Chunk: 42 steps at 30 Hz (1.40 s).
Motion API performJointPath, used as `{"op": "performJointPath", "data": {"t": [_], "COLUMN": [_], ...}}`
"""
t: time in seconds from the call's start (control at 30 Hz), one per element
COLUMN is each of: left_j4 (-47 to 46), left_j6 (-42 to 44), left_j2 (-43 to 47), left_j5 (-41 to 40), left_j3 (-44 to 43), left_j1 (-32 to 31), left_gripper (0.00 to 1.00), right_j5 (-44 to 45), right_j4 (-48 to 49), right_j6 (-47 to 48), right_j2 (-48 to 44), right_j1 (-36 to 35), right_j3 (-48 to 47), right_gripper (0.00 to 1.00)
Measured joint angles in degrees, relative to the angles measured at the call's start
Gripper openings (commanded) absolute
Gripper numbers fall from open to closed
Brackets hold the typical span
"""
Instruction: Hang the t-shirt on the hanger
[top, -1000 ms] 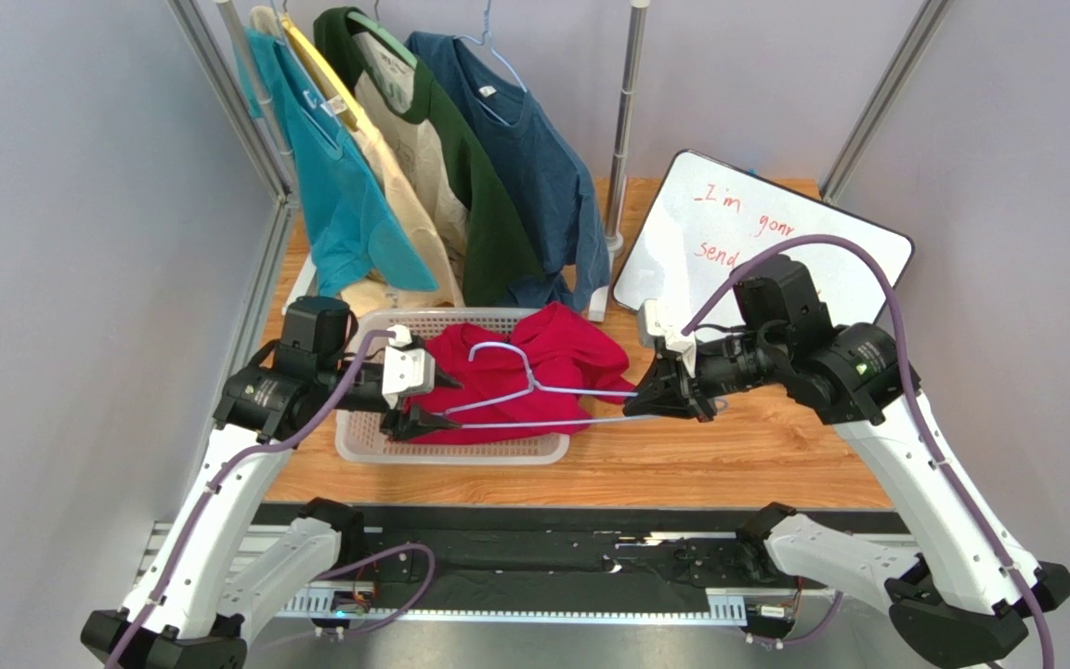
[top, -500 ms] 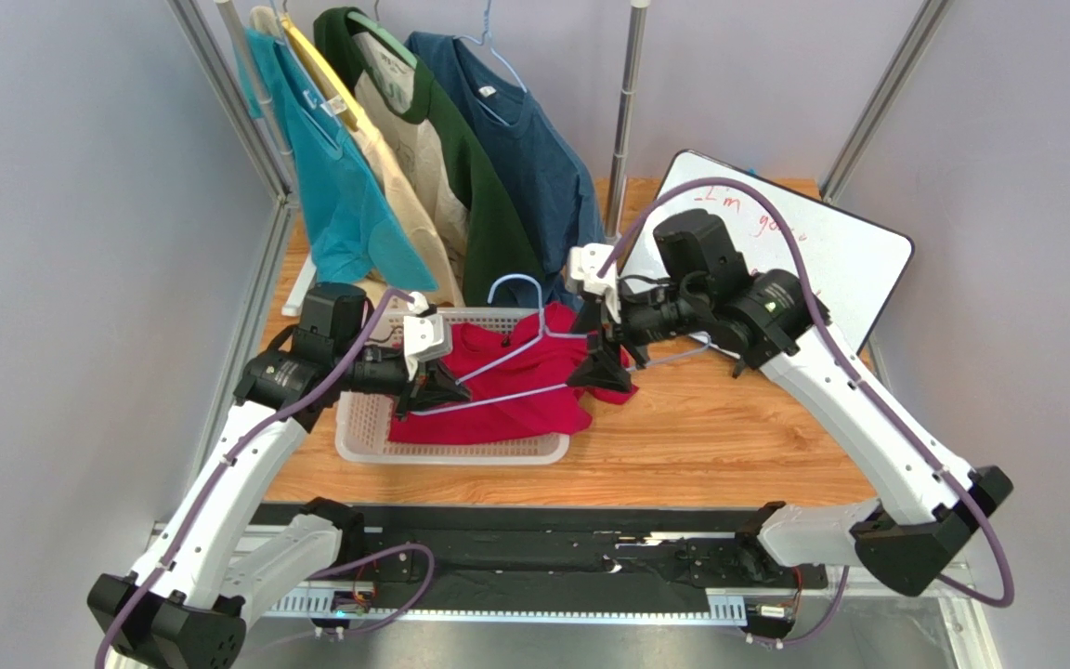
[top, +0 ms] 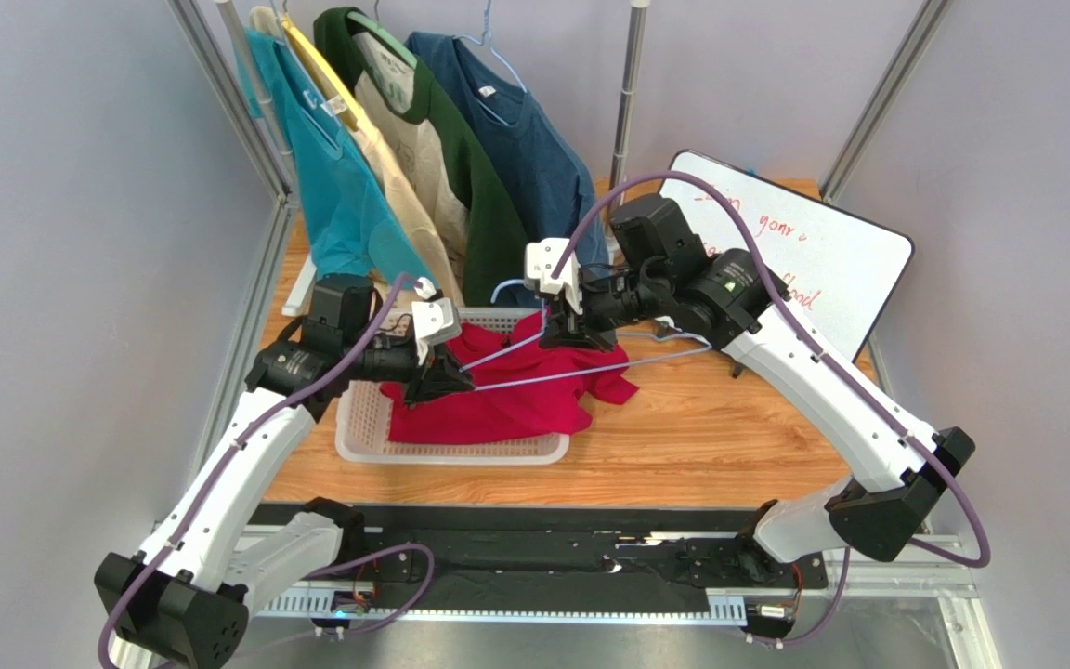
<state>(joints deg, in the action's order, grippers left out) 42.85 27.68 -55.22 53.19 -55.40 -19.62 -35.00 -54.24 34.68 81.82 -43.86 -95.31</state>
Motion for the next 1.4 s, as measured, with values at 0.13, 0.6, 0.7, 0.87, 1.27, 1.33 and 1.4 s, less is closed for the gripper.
{"op": "performJointPath", "data": {"t": [0.13,0.6,0.7,0.87,1.27,1.33,1.4], "left_j4": [-3.1,-16.9,-19.4,-23.1,-29.1,-29.4,-29.9], "left_j6": [-2.0,-16.5,-21.7,-28.5,-34.3,-34.8,-35.1], "left_j2": [-0.3,-11.1,-14.0,-15.4,-23.7,-24.9,-25.6], "left_j5": [-2.6,-21.2,-26.5,-37.4,-49.5,-50.3,-50.7], "left_j3": [1.1,4.8,5.3,6.4,6.4,6.4,6.4], "left_j1": [3.3,11.0,8.7,1.8,-2.2,-2.3,-2.4], "left_gripper": [0.52,0.46,0.48,0.47,0.45,0.43,0.33], "right_j5": [1.0,11.4,11.1,9.5,4.1,3.5,2.9], "right_j4": [-0.5,-0.8,-1.4,-3.5,-6.8,-7.1,-7.5], "right_j6": [2.9,8.1,8.2,8.2,8.6,8.7,8.9], "right_j2": [-0.2,3.3,5.2,8.2,9.2,9.3,9.9], "right_j1": [0.5,8.2,9.0,10.8,12.5,12.5,12.5], "right_j3": [0.7,1.7,1.3,-0.2,-1.3,-1.4,-1.7], "right_gripper": [0.00,0.00,0.00,0.00,0.00,0.00,0.00]}}
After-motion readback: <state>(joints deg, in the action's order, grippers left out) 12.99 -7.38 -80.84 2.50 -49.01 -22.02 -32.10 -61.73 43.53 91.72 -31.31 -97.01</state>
